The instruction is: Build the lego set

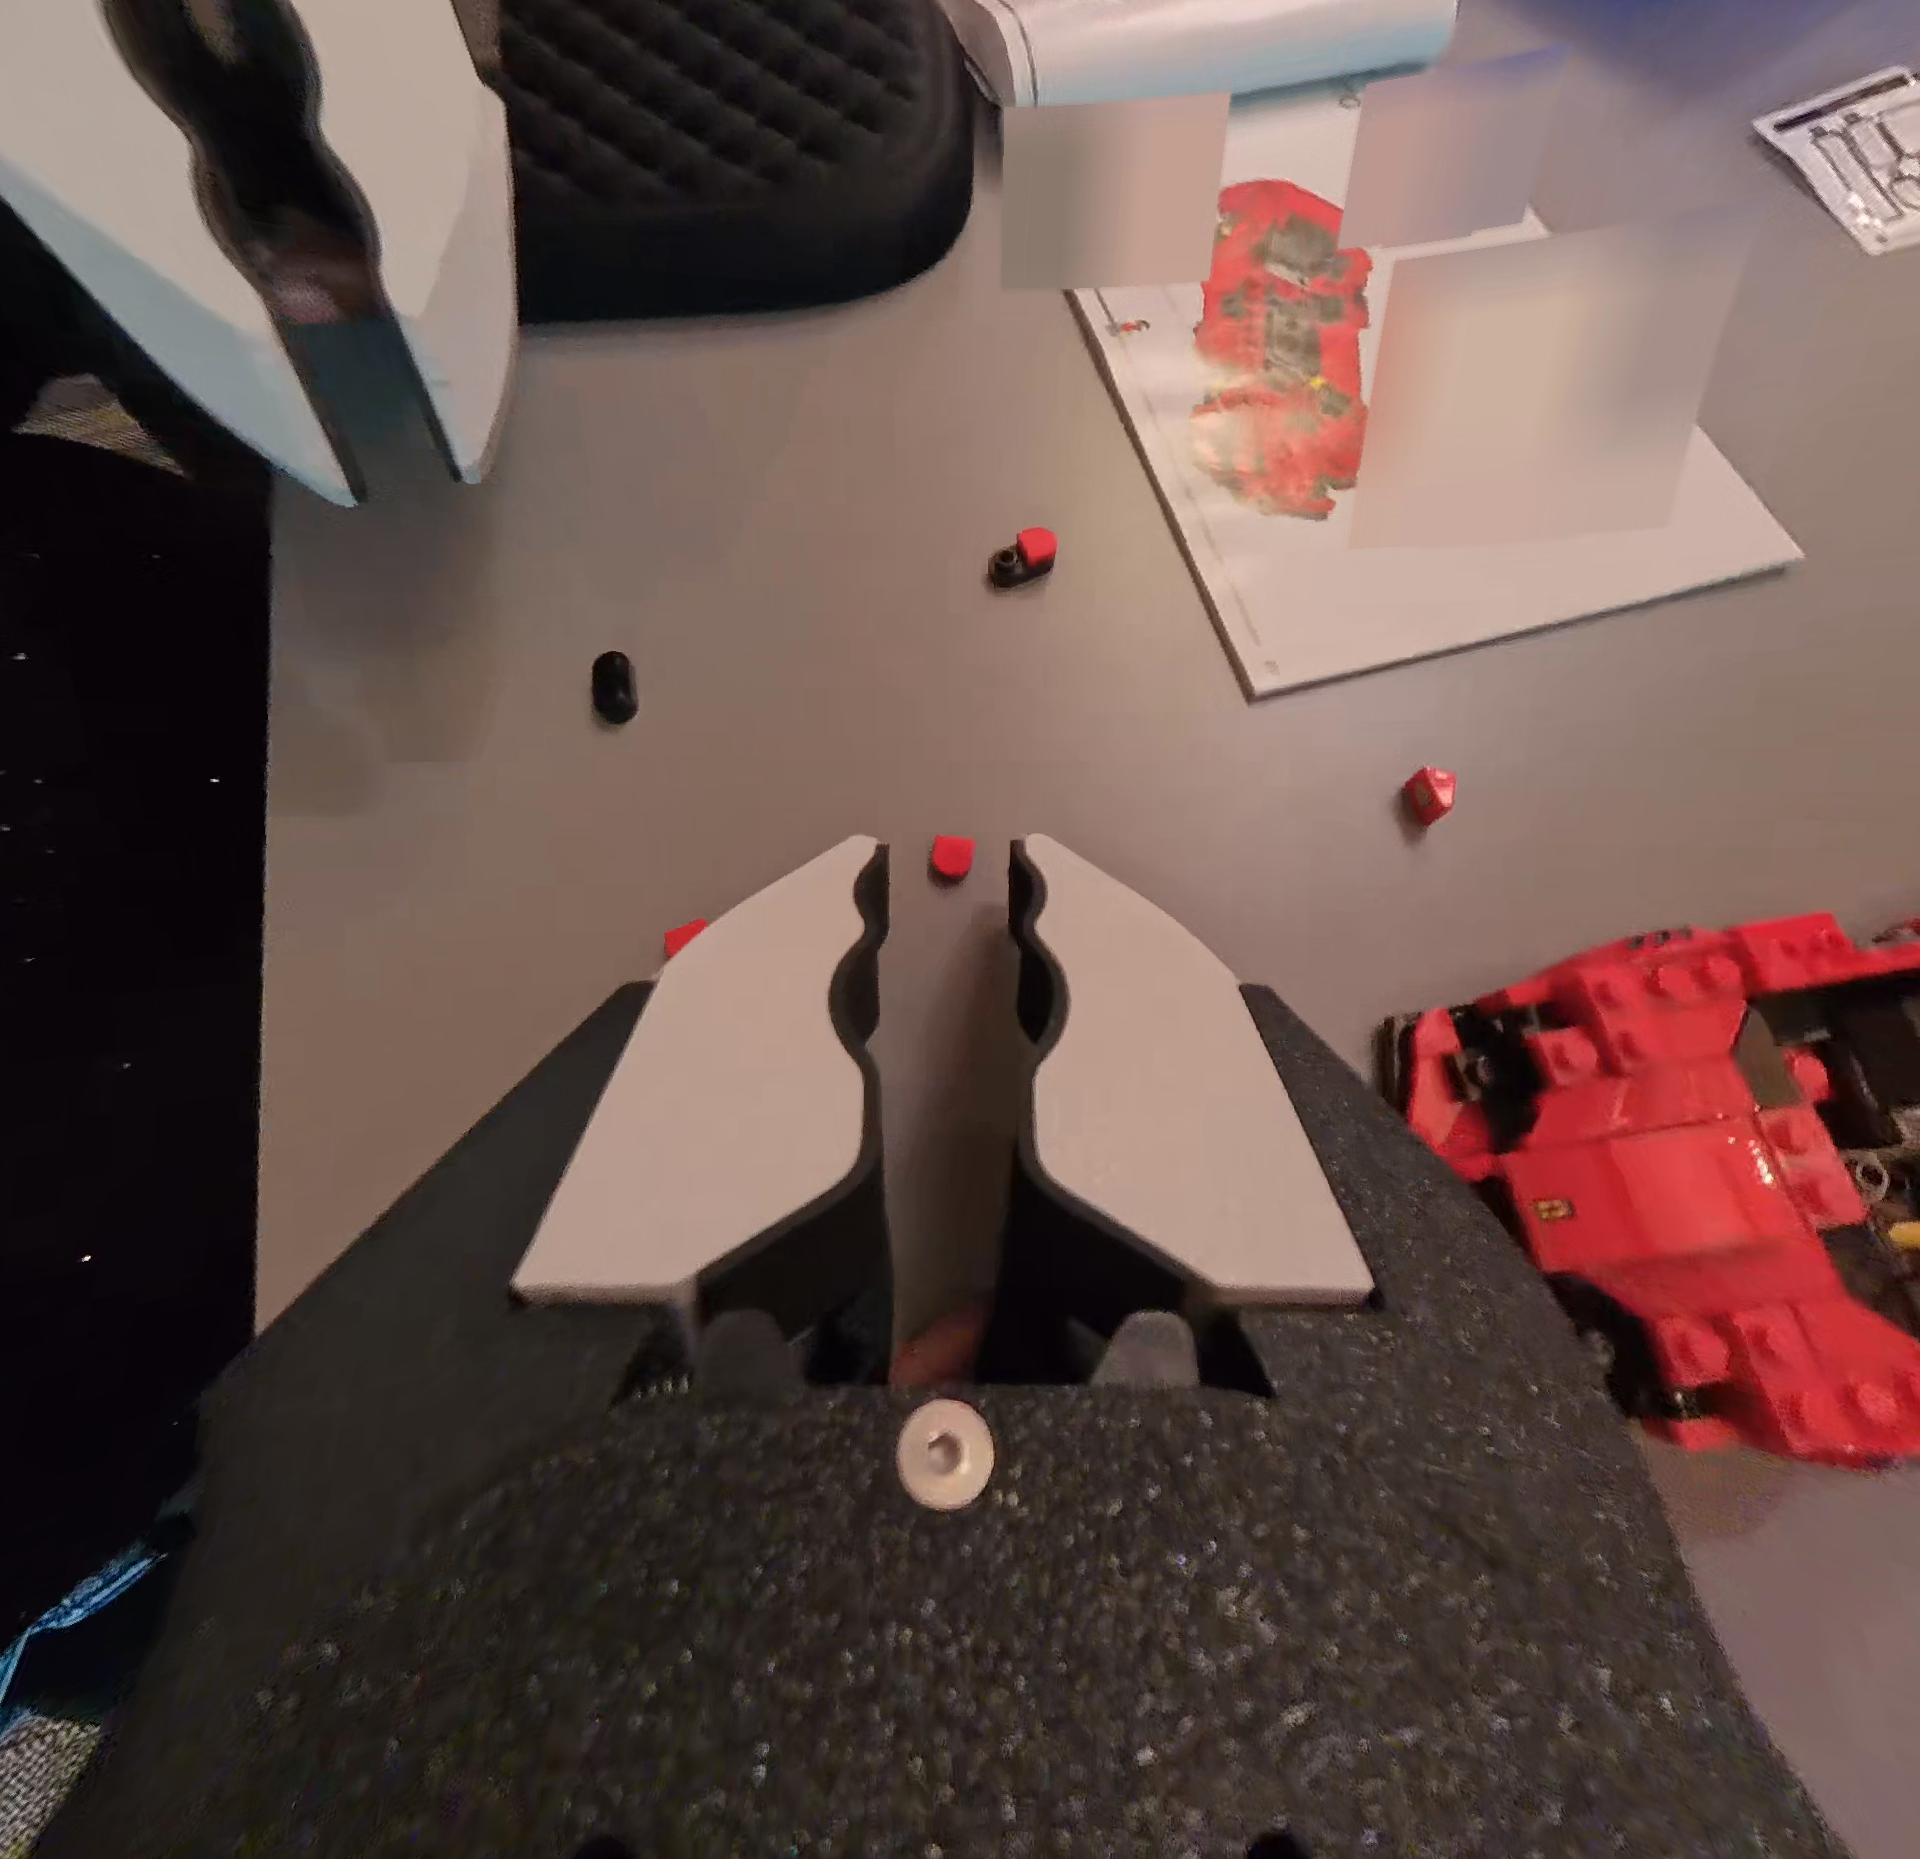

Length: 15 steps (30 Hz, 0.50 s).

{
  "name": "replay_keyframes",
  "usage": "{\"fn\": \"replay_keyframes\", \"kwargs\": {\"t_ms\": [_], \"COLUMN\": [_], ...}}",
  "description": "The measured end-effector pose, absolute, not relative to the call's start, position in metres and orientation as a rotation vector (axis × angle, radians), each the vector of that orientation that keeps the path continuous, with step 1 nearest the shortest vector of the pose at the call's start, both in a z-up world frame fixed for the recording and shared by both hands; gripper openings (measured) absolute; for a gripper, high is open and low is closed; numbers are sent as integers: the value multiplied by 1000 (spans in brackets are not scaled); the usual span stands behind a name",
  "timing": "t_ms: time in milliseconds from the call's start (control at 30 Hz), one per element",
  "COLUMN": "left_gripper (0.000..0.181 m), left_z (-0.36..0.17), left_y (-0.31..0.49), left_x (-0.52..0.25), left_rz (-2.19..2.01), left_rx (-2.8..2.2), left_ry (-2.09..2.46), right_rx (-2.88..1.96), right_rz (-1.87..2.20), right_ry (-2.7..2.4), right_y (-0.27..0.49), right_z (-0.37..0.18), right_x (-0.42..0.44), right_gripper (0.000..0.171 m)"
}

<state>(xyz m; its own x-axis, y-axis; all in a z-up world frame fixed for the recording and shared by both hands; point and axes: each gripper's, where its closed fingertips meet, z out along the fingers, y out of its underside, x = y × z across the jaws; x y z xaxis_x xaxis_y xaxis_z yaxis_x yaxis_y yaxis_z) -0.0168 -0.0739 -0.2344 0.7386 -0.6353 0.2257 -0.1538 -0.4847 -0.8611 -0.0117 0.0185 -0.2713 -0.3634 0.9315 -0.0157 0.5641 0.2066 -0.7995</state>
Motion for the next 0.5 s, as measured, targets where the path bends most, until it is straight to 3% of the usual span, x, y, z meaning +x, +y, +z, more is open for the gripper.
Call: {"fn": "replay_keyframes", "kwargs": {"t_ms": [167,367,500], "left_gripper": [24,27,27], "left_z": [-228,-241,-257], "left_y": [-75,-74,-71], "left_x": [-16,-35,-34], "left_rz": [-568,-167,-225], "left_rx": [-1986,-2070,-2127], "left_ry": [640,913,985], "right_rx": [-1445,-1476,-1461], "right_rz": [944,919,853], "right_ry": [-2014,-2012,-2045], "right_y": [19,21,21], "right_z": [-279,-280,-281], "right_x": [-13,-17,-17], "right_gripper": [18,9,7]}}
